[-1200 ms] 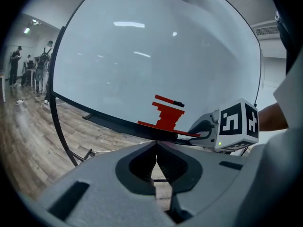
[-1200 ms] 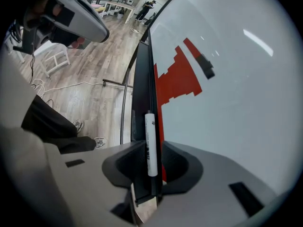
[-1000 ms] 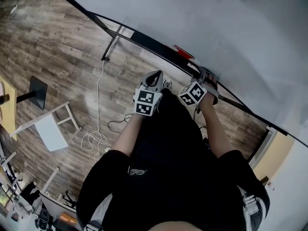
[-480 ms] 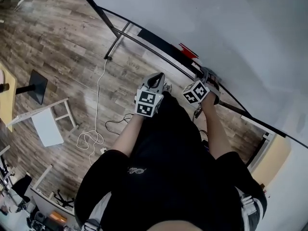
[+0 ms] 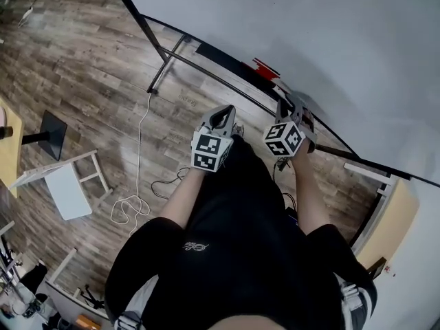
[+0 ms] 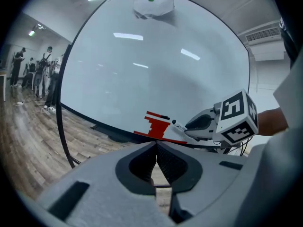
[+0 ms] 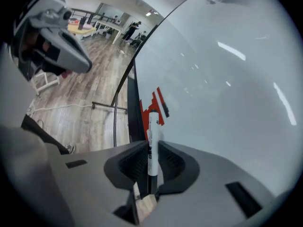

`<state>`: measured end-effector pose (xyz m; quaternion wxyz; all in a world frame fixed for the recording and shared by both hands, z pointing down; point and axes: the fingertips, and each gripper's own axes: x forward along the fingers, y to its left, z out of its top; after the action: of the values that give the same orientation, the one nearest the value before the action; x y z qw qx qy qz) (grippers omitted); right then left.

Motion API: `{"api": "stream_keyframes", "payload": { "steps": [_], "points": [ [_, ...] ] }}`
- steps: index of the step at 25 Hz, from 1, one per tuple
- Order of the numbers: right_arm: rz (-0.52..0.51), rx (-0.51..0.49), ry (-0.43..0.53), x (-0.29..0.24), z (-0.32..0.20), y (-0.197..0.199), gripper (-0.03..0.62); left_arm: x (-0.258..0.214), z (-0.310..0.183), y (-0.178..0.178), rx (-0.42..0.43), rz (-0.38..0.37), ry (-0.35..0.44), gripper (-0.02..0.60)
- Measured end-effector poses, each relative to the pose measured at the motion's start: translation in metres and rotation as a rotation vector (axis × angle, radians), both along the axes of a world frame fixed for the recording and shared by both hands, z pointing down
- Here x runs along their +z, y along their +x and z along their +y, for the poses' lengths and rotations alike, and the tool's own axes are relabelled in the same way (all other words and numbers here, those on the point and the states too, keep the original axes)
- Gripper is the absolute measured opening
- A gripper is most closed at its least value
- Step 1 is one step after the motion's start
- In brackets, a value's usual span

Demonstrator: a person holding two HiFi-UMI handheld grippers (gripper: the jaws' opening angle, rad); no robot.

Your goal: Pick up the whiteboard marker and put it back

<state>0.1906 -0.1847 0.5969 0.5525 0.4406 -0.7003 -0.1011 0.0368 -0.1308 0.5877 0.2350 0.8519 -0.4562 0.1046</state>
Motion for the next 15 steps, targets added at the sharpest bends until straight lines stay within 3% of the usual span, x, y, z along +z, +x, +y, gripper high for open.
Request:
{"api": "stream_keyframes", "payload": {
  "steps": [9, 15],
  "points": [
    [-0.491, 0.116, 0.126, -0.075, 0.048, -0.022, 0.057, -0.056, 0.013, 0.016, 0.035, 0.059, 0.129, 0.006],
    [-0.673, 0.109, 0.205, -0.108, 0.068, -0.025, 0.057, -0.083, 0.021, 0.04, 0.053, 0.051, 0.18, 0.006]
  ]
}}
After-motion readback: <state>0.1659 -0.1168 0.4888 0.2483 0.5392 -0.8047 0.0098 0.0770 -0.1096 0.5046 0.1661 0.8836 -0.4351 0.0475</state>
